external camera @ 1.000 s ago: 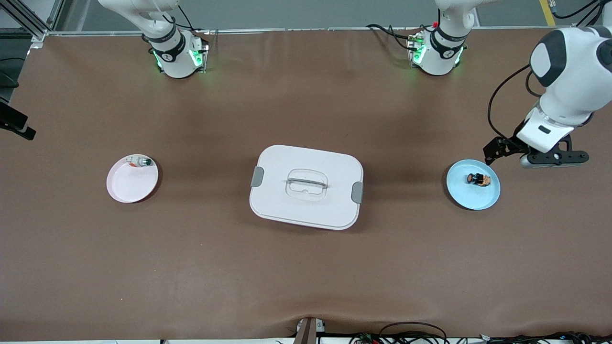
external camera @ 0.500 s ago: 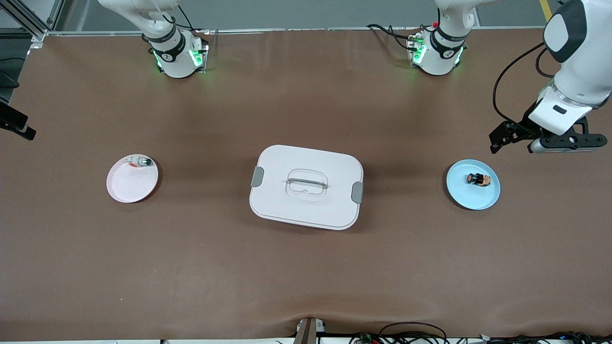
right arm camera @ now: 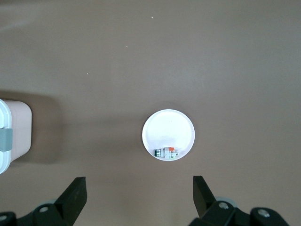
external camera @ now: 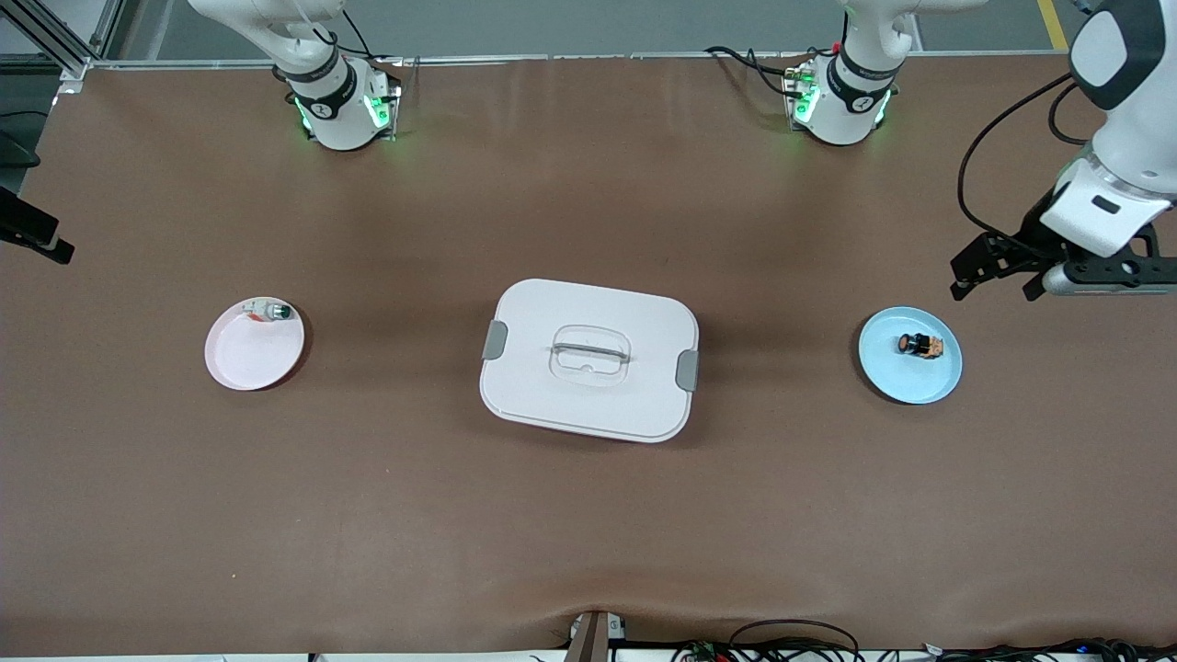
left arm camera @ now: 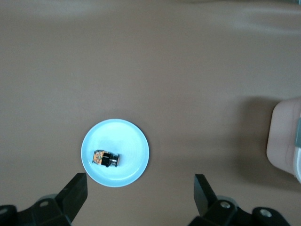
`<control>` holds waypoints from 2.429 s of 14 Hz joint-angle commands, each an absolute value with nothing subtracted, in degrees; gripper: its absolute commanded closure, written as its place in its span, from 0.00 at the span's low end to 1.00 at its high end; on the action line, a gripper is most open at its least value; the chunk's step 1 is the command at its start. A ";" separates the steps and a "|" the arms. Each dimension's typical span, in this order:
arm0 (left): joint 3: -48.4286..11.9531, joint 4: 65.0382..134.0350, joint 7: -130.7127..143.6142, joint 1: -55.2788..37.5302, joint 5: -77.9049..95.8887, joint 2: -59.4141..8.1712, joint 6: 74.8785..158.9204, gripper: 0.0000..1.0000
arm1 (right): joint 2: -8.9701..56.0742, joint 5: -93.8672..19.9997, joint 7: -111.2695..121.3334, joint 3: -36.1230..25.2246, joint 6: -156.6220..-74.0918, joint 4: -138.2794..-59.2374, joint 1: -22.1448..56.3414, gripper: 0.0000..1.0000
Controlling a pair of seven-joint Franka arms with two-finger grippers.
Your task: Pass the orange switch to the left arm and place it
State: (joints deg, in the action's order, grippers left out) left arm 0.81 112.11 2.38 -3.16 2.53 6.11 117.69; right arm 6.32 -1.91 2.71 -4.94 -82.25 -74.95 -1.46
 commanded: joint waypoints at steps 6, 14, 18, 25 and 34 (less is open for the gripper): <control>1.14 101.61 2.37 -3.87 2.64 3.07 108.39 0.00 | 4.48 -1.23 3.25 -5.19 -82.35 -76.73 -1.23 0.00; 1.14 100.72 2.28 -3.43 2.64 9.22 95.72 0.00 | 4.57 -1.23 3.16 -5.19 -82.27 -76.82 -1.32 0.00; -0.87 102.48 2.55 -3.34 2.37 10.98 94.92 0.00 | 4.48 -1.23 3.08 -5.19 -82.18 -76.82 -1.23 0.00; -0.97 105.74 2.72 -3.34 1.76 14.86 96.42 0.00 | 4.22 -1.23 3.08 -5.19 -82.00 -76.82 -1.32 0.00; -0.88 103.18 1.94 -3.34 1.67 11.51 93.16 0.00 | 3.78 -1.23 -1.32 -5.19 -81.65 -76.82 -1.23 0.00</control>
State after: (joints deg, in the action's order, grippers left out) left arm -0.81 104.61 2.36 -3.43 2.44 11.95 94.57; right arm 5.51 -1.85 0.10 -5.10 -81.52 -74.99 -1.46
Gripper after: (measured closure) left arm 0.000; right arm 0.000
